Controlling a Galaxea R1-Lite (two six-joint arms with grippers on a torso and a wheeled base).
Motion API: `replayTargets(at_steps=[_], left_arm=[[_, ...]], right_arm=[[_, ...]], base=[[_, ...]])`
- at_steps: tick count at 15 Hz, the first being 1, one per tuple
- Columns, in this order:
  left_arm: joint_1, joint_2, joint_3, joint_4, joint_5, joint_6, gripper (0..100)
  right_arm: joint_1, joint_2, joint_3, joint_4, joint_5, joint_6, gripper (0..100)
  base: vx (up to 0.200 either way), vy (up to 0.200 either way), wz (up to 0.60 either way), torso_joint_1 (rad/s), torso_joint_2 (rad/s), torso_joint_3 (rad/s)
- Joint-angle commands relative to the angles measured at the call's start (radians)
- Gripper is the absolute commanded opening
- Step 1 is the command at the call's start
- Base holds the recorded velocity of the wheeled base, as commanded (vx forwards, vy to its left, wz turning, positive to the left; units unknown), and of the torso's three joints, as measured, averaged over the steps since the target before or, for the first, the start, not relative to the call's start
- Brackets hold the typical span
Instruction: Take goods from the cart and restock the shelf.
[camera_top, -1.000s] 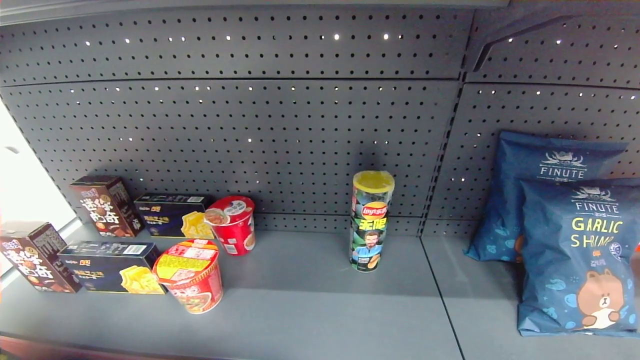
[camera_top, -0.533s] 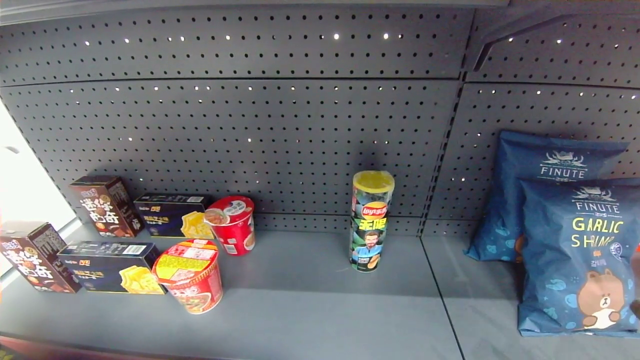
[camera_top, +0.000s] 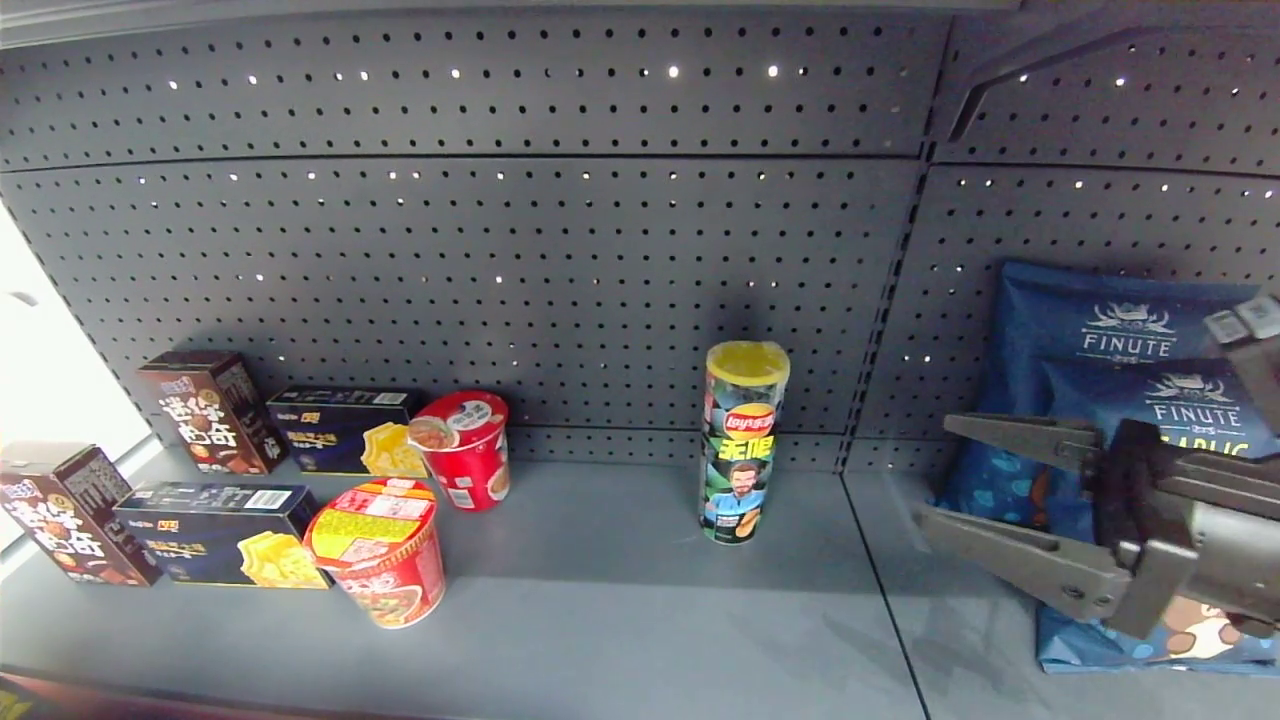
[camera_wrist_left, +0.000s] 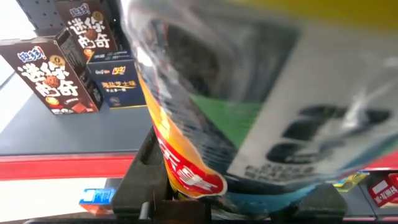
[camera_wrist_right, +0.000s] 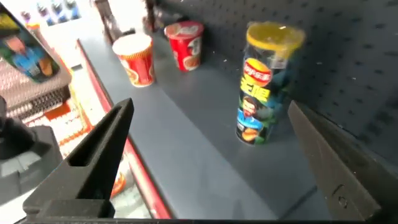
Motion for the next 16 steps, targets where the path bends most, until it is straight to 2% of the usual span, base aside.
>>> replayTargets(at_steps=[1,3,10,16], left_arm=[[-0.004,0.018,-0.006,0.0,0.0,0.0,0],[-0.01,0.016,-0.004,0.0,0.001,0.0,0],[-0.008,0.013,-0.006,-0.002,0.004,-0.001,0],[-0.005,0.013,0.0,0.001,0.006,-0.001,0]], right_arm=[[-0.073,0.249,-0.073,-0.076,0.113,-0.068,100],[-0.108,0.356,-0.125,-0.1,0.21,-0.122,100],[-0.145,0.591,-0.266,-0.114,0.277,-0.149,100],[-0.136,0.755,-0.403,-0.132,0.28,-0.148,100]], base=[[0.0,0.0,0.0,0.0,0.0,0.0],[0.0,0.0,0.0,0.0,0.0,0.0],[0.0,0.0,0.0,0.0,0.0,0.0],[0.0,0.0,0.0,0.0,0.0,0.0]])
